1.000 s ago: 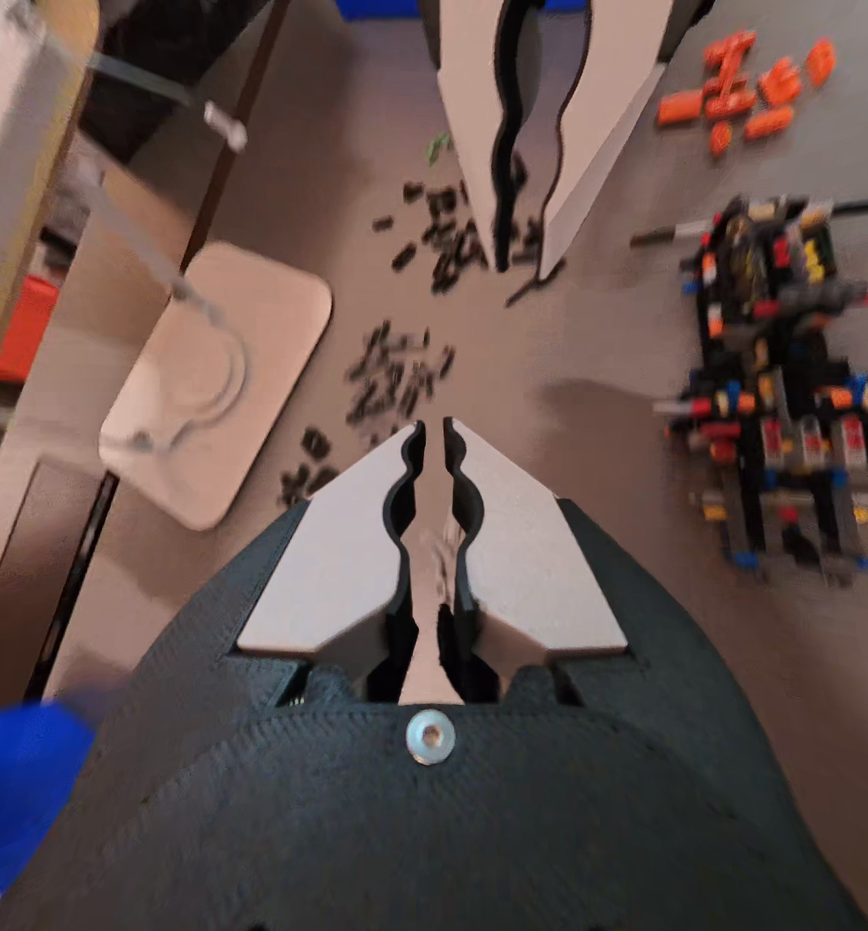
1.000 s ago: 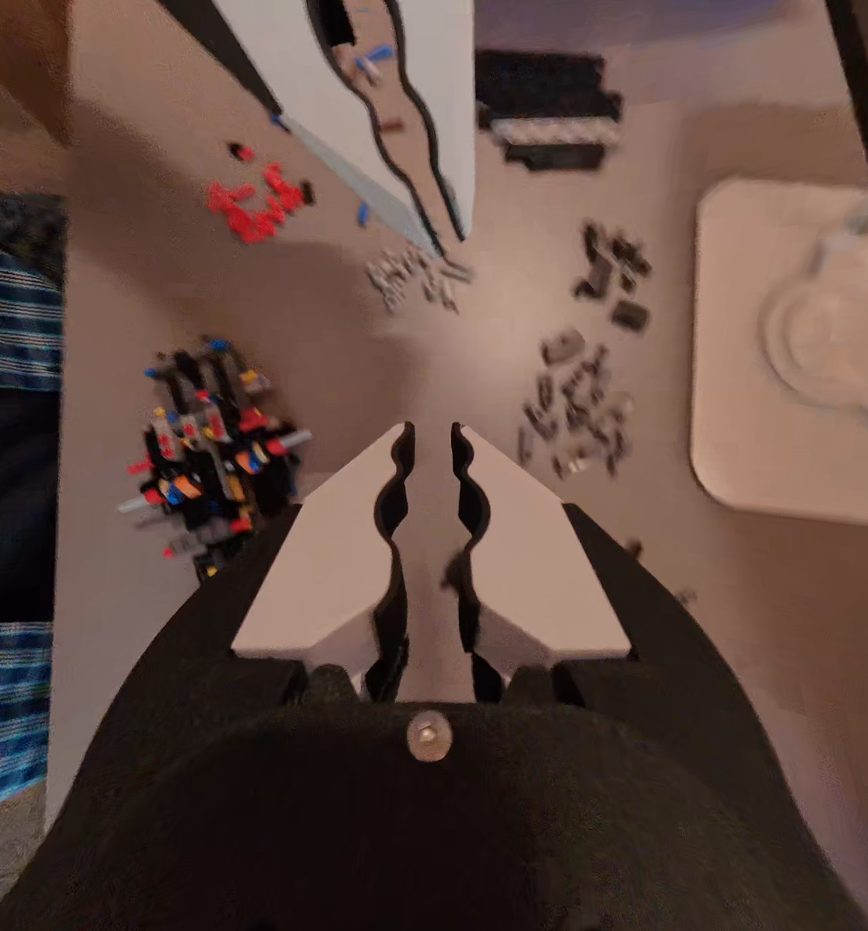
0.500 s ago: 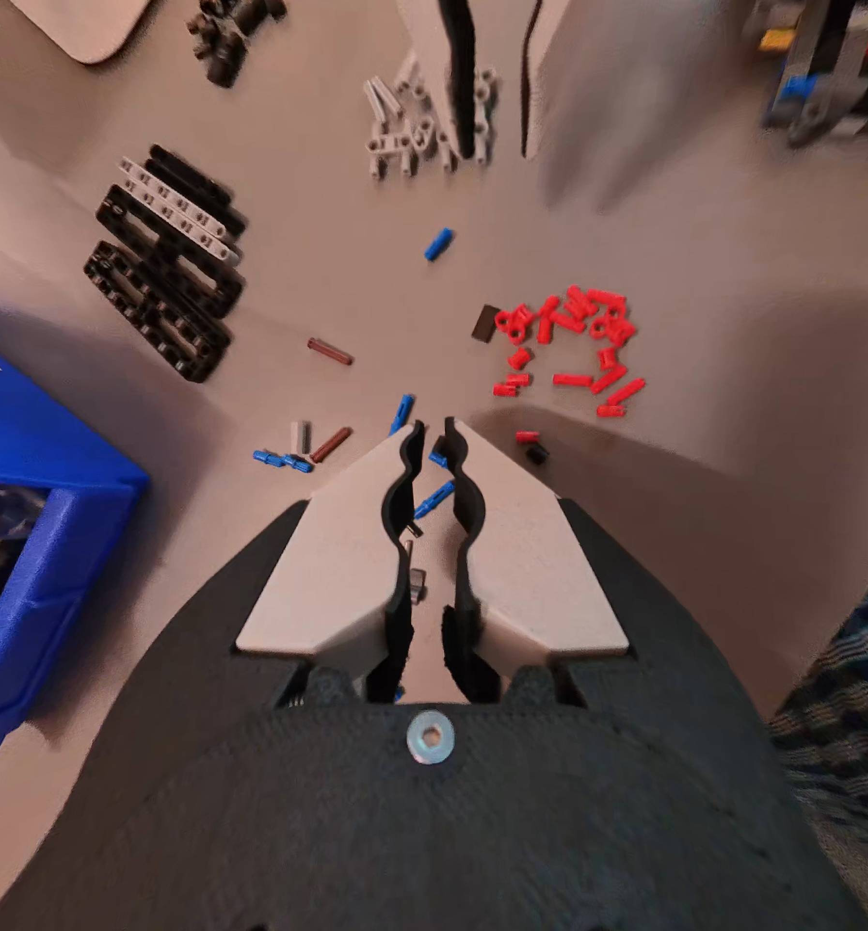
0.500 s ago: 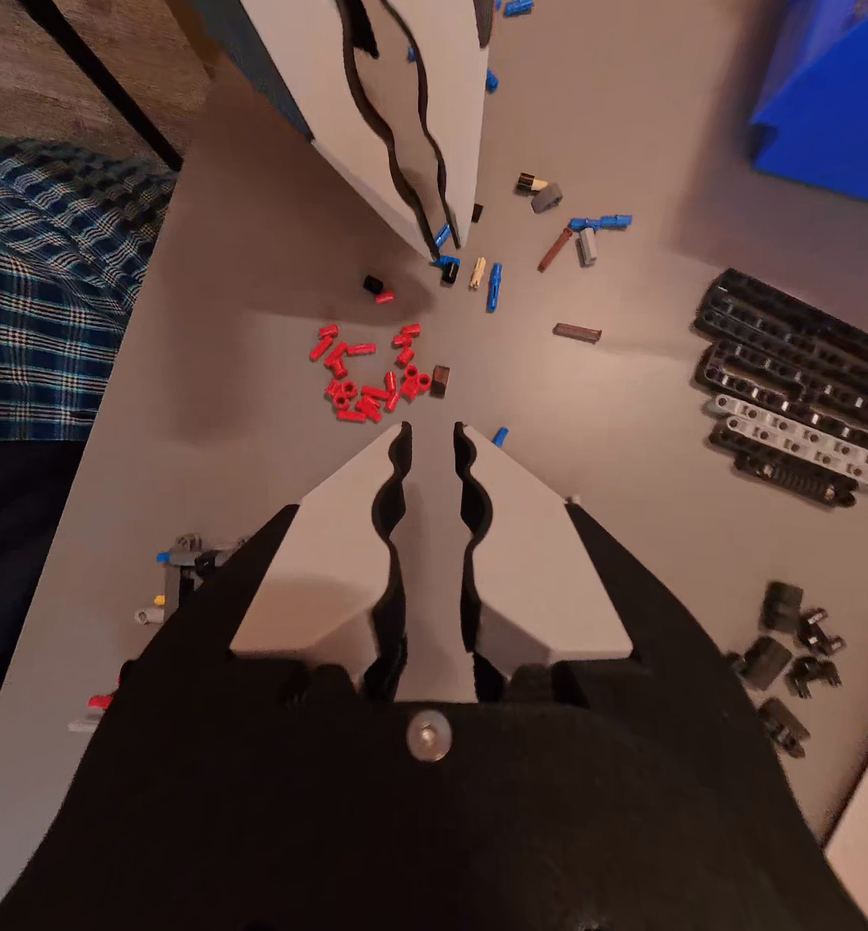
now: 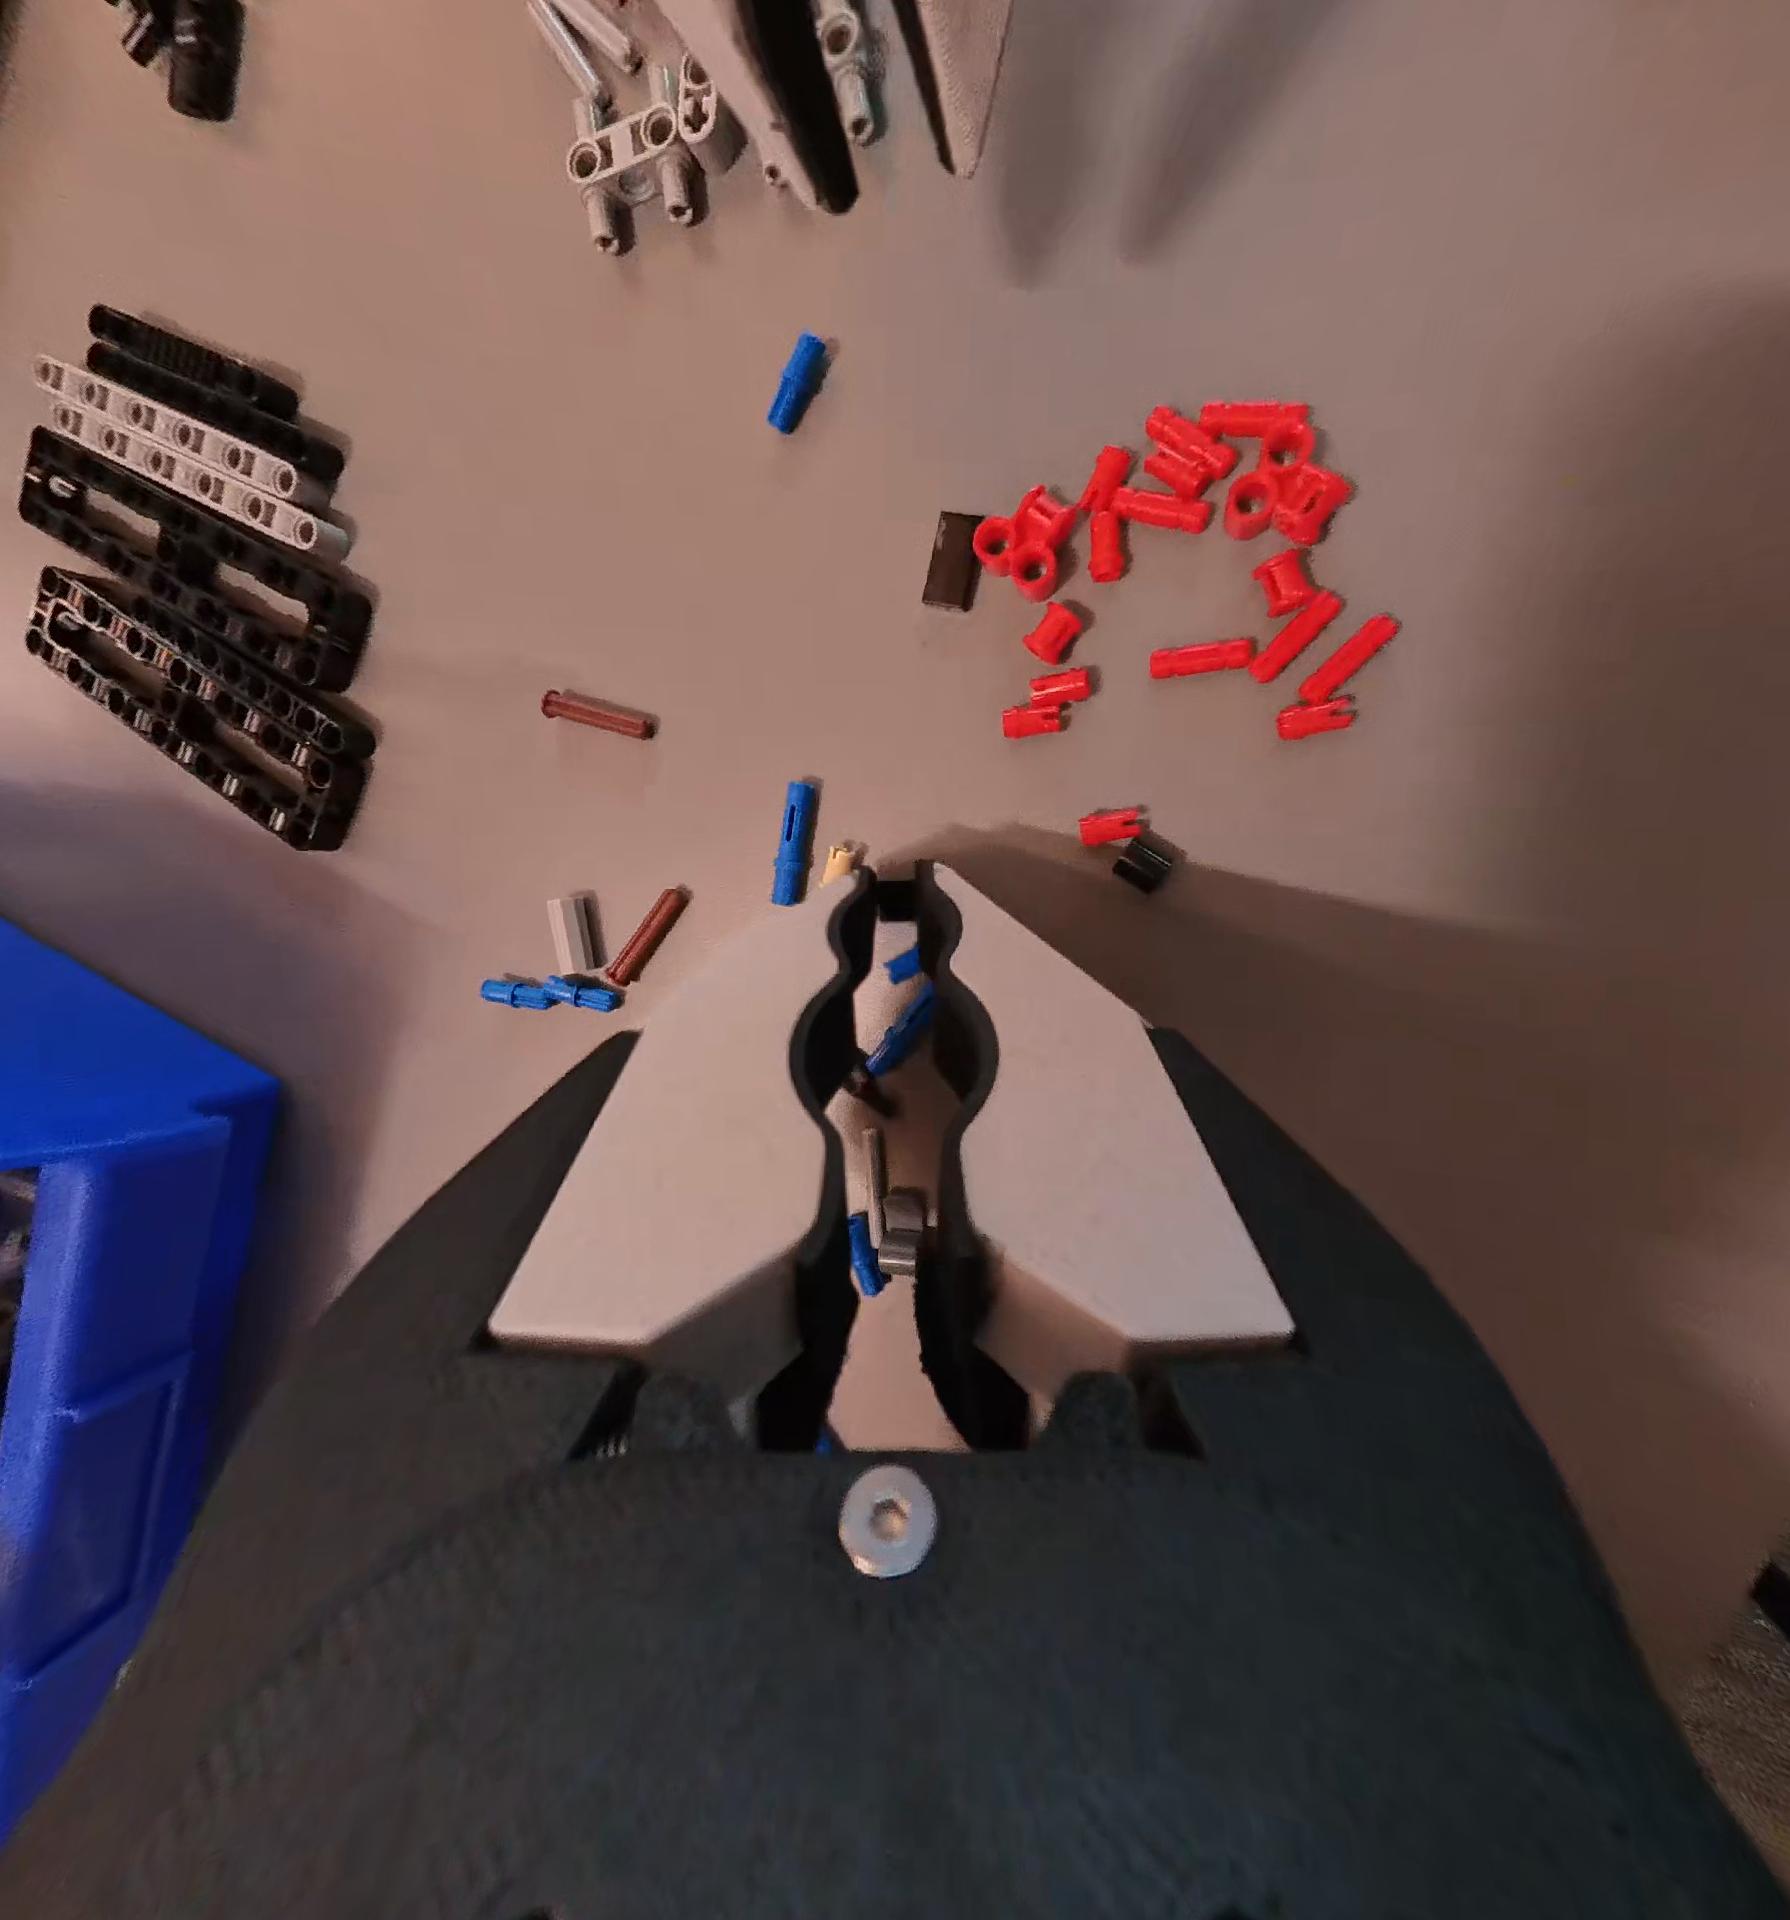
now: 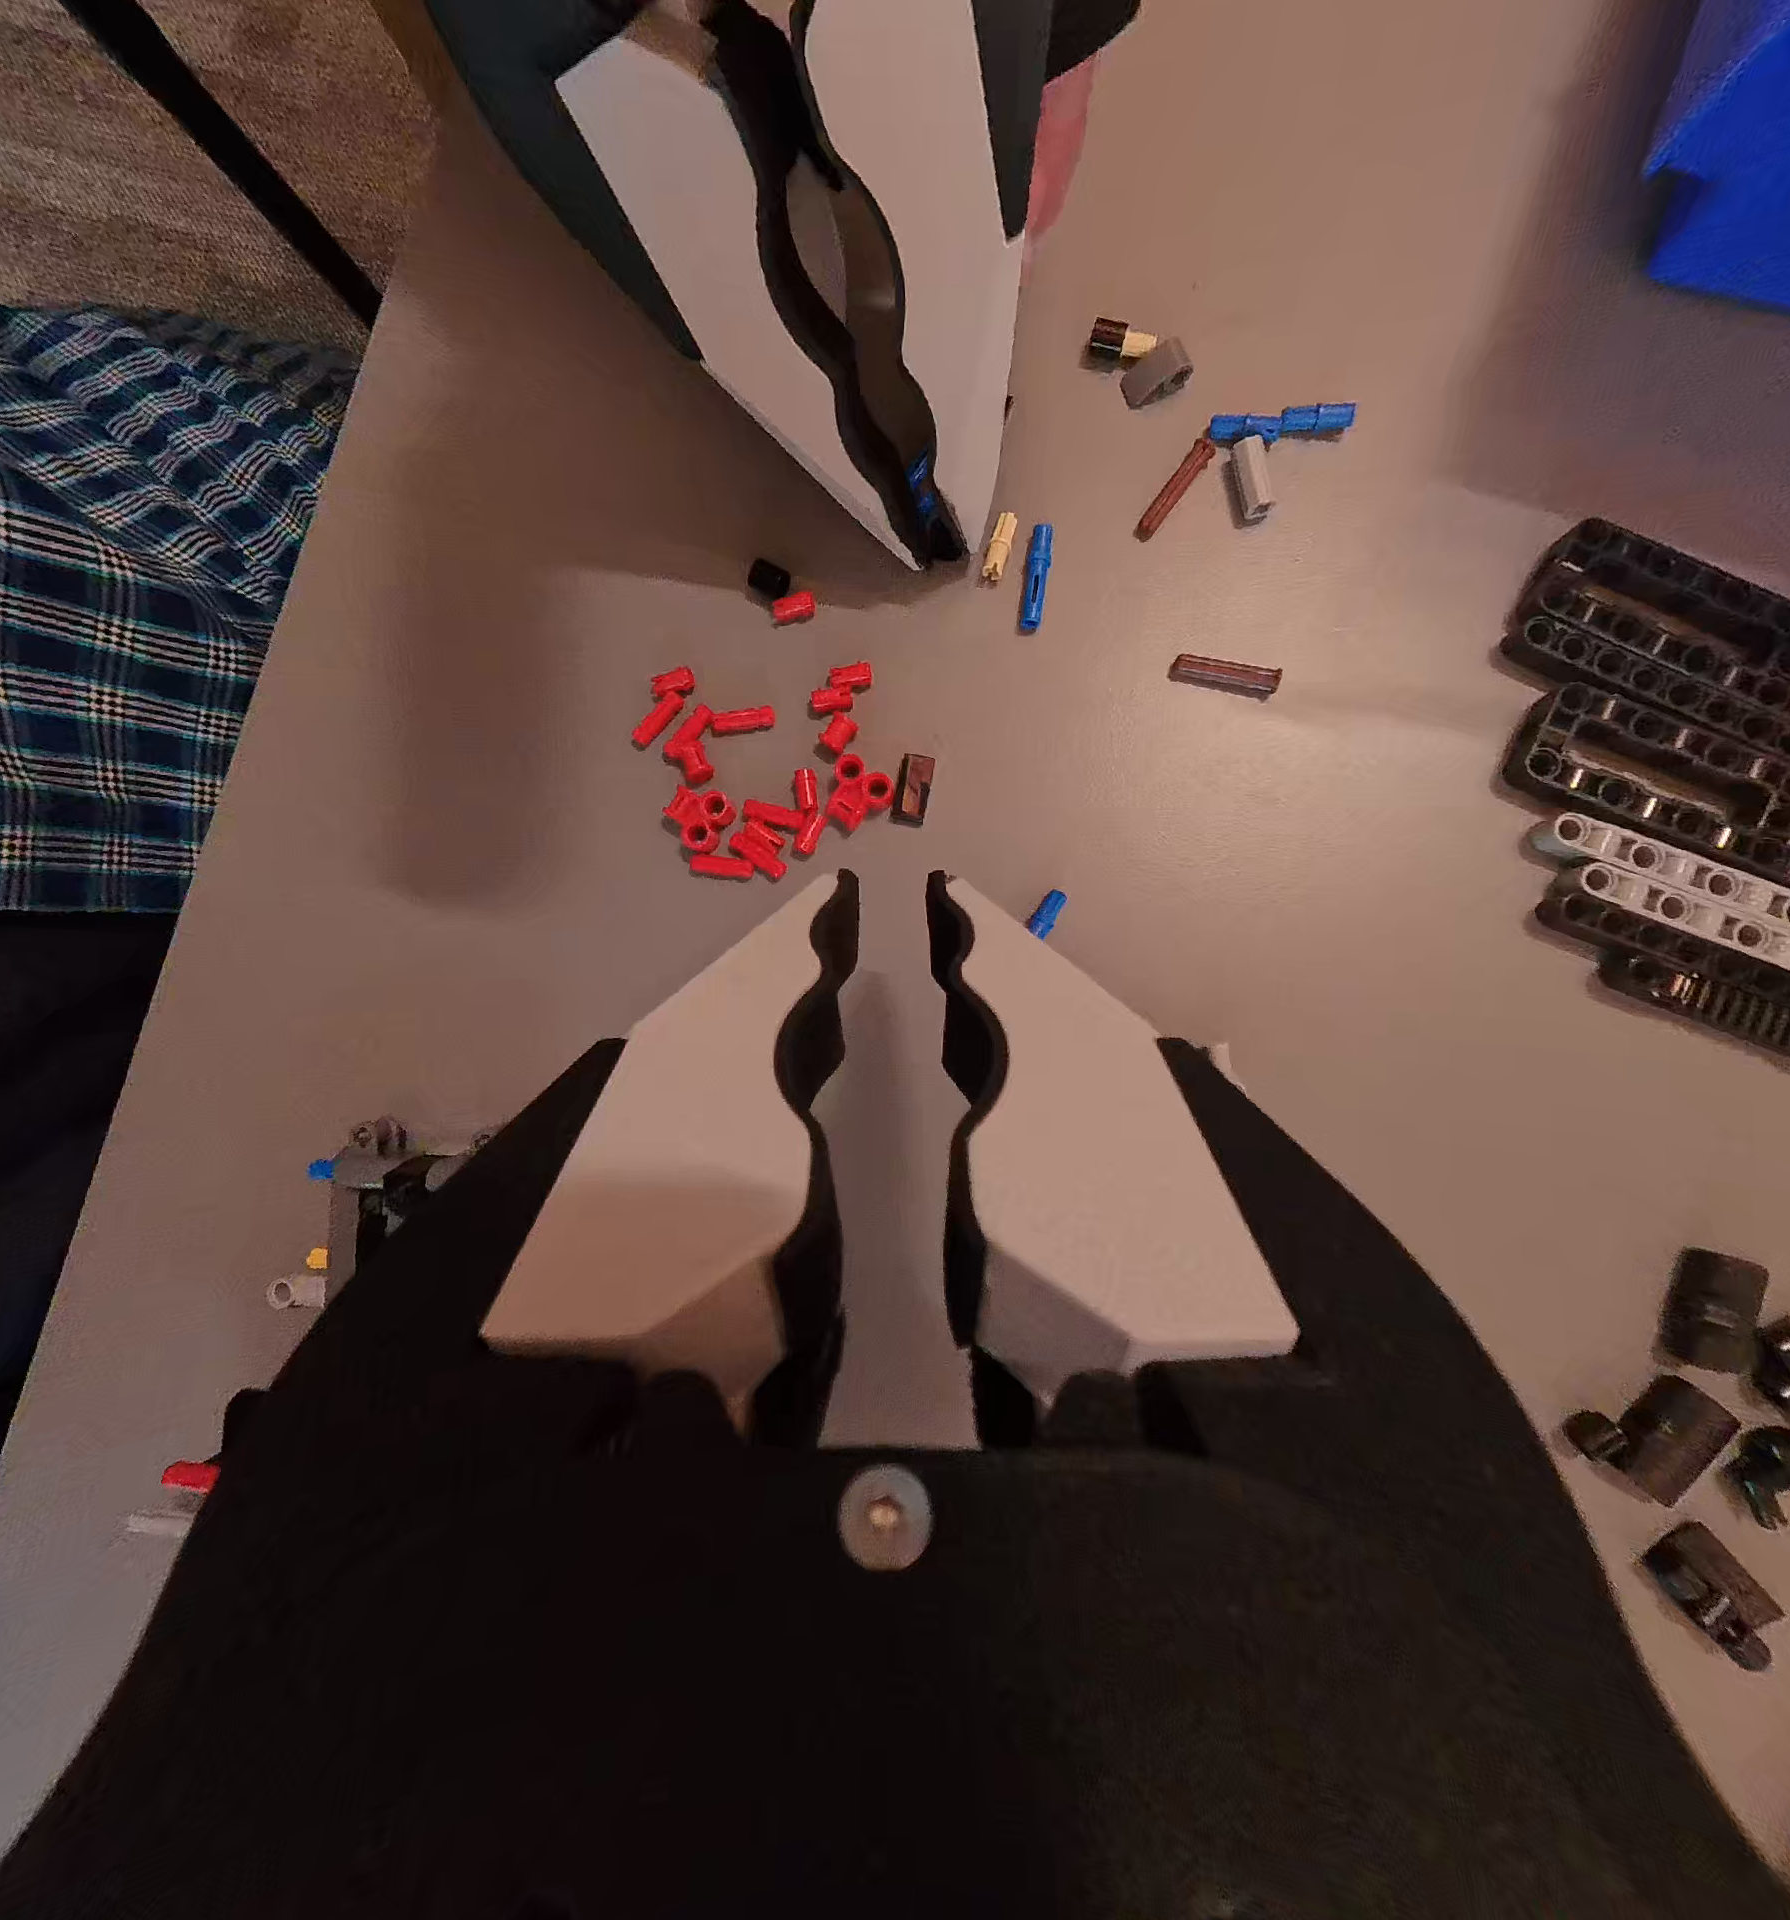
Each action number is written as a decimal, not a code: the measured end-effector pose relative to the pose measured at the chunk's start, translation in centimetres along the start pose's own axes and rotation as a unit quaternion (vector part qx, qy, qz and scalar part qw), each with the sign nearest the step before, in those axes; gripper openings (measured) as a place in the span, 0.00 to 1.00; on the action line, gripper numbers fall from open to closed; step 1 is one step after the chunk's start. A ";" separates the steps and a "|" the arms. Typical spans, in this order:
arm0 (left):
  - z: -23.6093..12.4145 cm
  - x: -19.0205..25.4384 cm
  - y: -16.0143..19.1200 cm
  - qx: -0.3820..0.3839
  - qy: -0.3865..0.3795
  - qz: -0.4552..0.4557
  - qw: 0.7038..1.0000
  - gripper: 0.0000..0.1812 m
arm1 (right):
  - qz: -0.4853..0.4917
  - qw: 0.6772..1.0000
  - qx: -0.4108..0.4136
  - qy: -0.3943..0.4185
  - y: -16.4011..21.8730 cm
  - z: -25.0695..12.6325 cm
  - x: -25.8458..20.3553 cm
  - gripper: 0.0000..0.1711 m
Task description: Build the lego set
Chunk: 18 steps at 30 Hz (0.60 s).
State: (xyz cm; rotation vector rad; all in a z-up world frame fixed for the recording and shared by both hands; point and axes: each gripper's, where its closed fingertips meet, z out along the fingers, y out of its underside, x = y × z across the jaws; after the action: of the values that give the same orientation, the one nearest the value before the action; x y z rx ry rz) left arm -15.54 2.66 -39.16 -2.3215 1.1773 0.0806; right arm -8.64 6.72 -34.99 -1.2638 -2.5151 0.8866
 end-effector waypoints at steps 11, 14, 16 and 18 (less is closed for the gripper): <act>-0.5 -0.1 -0.4 0.033 0.003 -0.024 0.999 0.02 | -0.017 1.000 -0.010 -0.010 -0.4 1.3 0.2 0.09; -1.2 -0.3 -0.8 0.048 -0.006 -0.034 0.998 0.02 | -0.037 0.999 -0.024 -0.005 -0.3 1.9 0.6 0.10; -1.6 -0.3 -0.9 0.055 -0.013 -0.038 0.998 0.02 | -0.040 0.999 -0.030 -0.006 -0.2 2.4 0.8 0.09; -2.0 -0.2 -1.0 0.060 -0.018 -0.039 0.997 0.02 | -0.049 0.998 -0.045 -0.003 0.2 3.1 0.9 0.09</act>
State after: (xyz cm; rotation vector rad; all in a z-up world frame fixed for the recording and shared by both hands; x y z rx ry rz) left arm -15.27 2.32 -37.01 -2.2491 1.0436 0.0238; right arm -10.36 6.20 -37.71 -1.1528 -2.6231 0.7636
